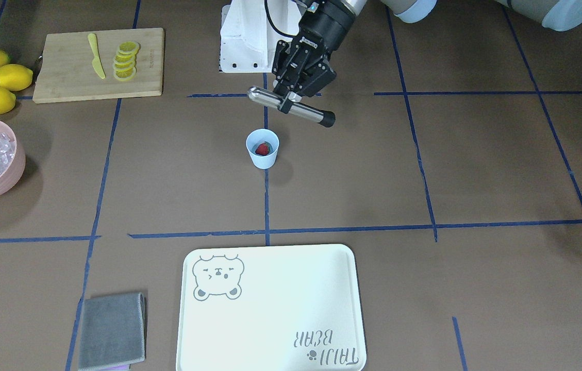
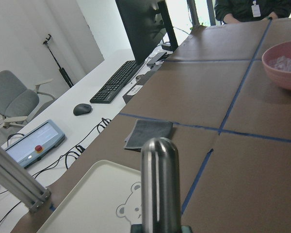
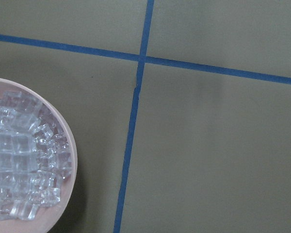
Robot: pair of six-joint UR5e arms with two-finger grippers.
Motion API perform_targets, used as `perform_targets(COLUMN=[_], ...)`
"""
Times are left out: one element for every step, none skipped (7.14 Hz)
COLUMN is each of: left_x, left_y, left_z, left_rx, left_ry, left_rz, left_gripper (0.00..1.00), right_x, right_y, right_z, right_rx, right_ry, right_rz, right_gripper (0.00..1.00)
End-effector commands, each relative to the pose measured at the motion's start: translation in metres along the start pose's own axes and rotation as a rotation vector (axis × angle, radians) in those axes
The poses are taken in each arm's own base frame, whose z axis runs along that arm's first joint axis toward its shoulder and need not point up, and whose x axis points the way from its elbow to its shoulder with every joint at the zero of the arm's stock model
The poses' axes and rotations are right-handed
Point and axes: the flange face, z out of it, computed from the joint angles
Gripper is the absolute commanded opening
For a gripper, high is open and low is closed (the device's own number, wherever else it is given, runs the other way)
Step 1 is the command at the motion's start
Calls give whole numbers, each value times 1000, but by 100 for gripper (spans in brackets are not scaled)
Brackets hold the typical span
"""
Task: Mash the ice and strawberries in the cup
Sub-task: 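Lift the pestle out of the cup with the left gripper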
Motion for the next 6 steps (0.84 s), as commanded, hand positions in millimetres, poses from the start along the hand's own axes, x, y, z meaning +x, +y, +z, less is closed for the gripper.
perform_targets(left_x=[-47,-67,-112,-161,-204,-236], left_y=[32,46,72,95,119,151], left_z=[18,21,17,4,-11,-25], left_rx=[-256,-356,-486,-596,-692,-762], left_ry=[-128,-145,-137,-116,-117,-163], left_rz=[-32,-33,-79,-163,-254,-310], left_gripper=[0,0,0,0,0,0], right_x=[-1,-1,-1,-1,-1,-2], right_y=[1,1,1,1,1,1], right_z=[-1,-1,-1,-1,-1,-2], right_rx=[2,2,3,3,3,4], right_ry=[0,0,1,1,1,1], right_rz=[-2,-2,-3,-3,-3,-4], right_gripper=[100,100,100,100,100,100])
